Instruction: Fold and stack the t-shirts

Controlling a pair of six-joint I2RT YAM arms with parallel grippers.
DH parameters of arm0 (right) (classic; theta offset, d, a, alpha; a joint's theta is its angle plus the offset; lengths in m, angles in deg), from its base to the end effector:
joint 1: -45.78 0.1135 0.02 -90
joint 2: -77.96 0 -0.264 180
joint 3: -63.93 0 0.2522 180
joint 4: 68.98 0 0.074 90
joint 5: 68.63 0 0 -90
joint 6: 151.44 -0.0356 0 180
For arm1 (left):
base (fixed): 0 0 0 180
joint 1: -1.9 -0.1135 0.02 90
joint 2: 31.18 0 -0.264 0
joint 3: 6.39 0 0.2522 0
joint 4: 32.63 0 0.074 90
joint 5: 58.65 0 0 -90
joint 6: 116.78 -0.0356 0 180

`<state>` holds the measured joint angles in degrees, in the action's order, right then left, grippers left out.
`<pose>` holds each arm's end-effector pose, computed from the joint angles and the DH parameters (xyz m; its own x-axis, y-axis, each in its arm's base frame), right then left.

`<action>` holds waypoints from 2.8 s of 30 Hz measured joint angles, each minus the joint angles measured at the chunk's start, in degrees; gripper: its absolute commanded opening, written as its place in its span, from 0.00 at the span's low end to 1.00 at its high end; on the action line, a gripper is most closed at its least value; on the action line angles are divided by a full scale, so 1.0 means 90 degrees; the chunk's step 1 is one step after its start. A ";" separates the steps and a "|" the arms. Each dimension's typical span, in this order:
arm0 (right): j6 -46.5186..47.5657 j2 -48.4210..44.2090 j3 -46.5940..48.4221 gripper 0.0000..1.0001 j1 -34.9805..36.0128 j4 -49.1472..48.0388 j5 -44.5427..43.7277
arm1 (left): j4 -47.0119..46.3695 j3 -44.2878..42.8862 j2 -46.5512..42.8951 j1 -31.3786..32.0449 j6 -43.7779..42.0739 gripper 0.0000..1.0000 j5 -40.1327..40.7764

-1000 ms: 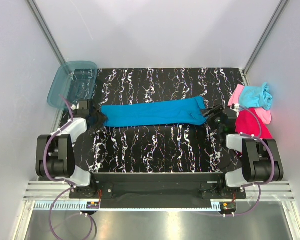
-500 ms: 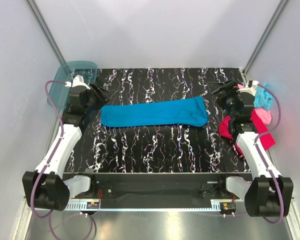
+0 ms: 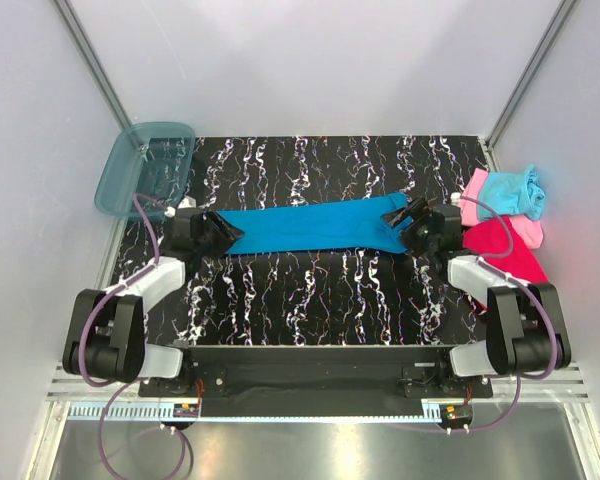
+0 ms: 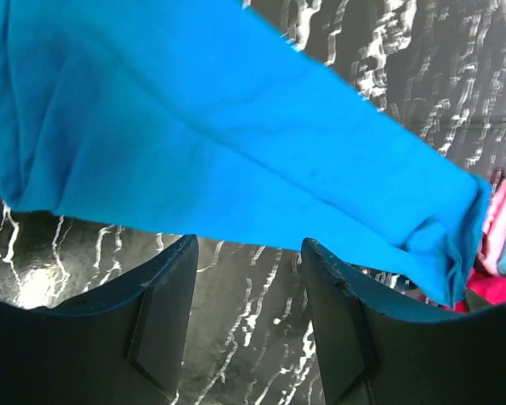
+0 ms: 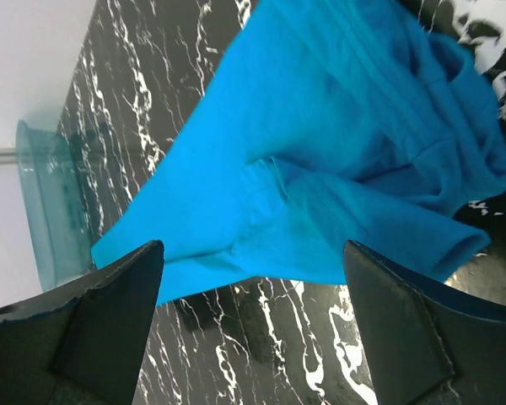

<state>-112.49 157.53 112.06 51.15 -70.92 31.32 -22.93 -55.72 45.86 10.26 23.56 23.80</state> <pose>0.2805 0.0325 0.1879 -0.4963 0.7227 -0.4810 0.2292 0.6435 0.7304 0.2673 -0.0440 0.1871 -0.5741 -0.6870 -0.4455 -0.3048 0.6843 -0.6624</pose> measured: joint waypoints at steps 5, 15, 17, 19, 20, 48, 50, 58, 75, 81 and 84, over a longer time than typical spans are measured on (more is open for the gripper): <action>-0.0022 0.0415 -0.0005 0.93 0.0134 -0.0362 0.0019 | -0.0687 0.0051 0.0272 0.0015 0.0155 0.56 -0.0002; -0.0146 0.0886 -0.0066 0.94 0.0138 -0.0806 -0.0010 | -0.1066 0.0041 0.0636 0.0022 0.0253 0.55 0.0053; -0.0204 0.0903 -0.0112 0.94 0.0138 -0.0816 -0.0036 | -0.1027 0.0041 0.0658 0.0022 0.0255 0.55 0.0100; -0.0287 0.0908 -0.0138 0.95 0.0138 -0.0814 -0.0061 | -0.0957 0.0036 0.0673 0.0022 0.0270 0.56 0.0177; -0.0325 0.0908 -0.0141 0.95 0.0138 -0.0809 -0.0090 | -0.0884 0.0015 0.0695 0.0022 0.0270 0.56 0.0214; 0.0406 -0.3011 0.0180 1.00 0.0134 0.1974 -0.1018 | 0.0899 -0.0478 -0.1460 0.0204 0.0107 0.59 0.0505; 0.0406 -0.2861 0.0017 1.00 0.0102 0.2086 -0.1032 | 0.0678 0.0209 -0.1630 0.0211 0.0267 0.59 0.0568; 0.0168 -0.1627 -0.0588 1.00 -0.0085 0.1875 -0.0743 | 0.0114 0.1268 -0.1188 0.0236 0.0539 0.59 0.0746; -0.0352 0.0024 -0.0804 1.00 -0.0141 0.0177 -0.0311 | -0.0712 0.0573 0.0634 0.0187 0.0284 0.59 0.1202; -0.0597 0.0566 -0.0573 1.00 -0.0143 -0.0369 -0.0301 | -0.0687 0.0277 0.0962 -0.0002 0.0119 0.59 0.1207; -0.0670 0.0787 -0.0420 1.00 -0.0143 -0.0481 -0.0291 | -0.0738 0.0272 0.0996 -0.0180 0.0083 0.59 0.1205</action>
<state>-118.52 164.62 108.28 49.86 -75.25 28.70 -29.57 -53.27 54.82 8.64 24.31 34.64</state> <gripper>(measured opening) 0.994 0.591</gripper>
